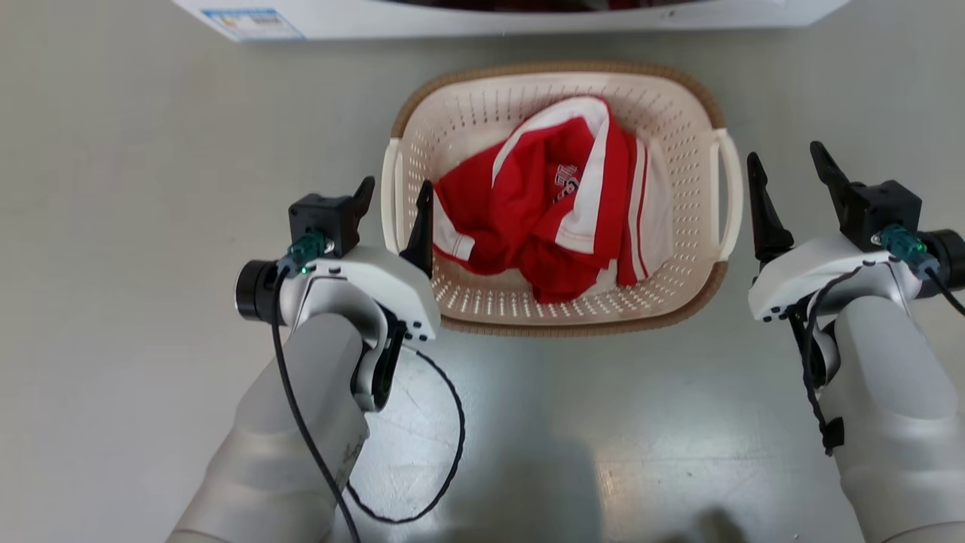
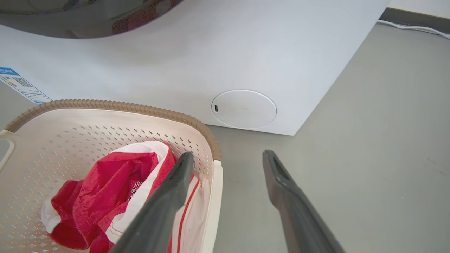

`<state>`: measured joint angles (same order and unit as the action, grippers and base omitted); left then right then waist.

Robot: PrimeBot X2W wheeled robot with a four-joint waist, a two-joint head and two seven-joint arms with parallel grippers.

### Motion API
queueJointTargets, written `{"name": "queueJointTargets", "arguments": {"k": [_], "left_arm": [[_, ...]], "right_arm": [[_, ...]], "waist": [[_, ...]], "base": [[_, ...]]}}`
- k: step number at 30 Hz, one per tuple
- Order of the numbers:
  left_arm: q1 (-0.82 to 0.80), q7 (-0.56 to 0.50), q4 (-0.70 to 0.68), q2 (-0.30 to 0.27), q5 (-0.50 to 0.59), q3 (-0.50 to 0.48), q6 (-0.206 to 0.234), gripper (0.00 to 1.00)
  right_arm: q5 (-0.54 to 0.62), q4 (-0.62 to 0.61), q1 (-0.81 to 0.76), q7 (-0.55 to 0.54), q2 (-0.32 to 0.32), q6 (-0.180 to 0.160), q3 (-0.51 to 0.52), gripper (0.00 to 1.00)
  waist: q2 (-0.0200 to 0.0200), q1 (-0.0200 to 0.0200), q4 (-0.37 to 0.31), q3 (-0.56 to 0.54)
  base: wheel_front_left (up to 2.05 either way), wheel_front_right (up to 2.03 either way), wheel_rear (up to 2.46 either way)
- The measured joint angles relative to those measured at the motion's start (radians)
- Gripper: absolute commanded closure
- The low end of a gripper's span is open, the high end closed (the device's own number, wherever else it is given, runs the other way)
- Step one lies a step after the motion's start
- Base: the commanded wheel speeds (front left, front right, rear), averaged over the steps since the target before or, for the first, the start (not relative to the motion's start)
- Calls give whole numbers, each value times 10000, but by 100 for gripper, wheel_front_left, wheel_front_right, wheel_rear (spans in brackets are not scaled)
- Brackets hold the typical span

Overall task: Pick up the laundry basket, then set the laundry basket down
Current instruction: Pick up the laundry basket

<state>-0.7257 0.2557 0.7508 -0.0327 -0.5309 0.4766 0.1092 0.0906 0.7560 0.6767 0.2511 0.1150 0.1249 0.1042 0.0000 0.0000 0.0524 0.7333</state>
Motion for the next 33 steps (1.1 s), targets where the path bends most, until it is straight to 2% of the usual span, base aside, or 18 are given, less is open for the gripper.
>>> {"name": "queueJointTargets", "arguments": {"k": [7,33], "left_arm": [[-518,0,537,6,-426,433,324,0],[-1794,0,1315,19,-330,608,449,0]], "right_arm": [[77,196,118,0,63,0,-21,0],[230,347,897,0,119,0,-142,0]], "waist": [[0,0,40,600],[0,0,200,2017]], "base": [[0,0,0],[0,0,0]]}}
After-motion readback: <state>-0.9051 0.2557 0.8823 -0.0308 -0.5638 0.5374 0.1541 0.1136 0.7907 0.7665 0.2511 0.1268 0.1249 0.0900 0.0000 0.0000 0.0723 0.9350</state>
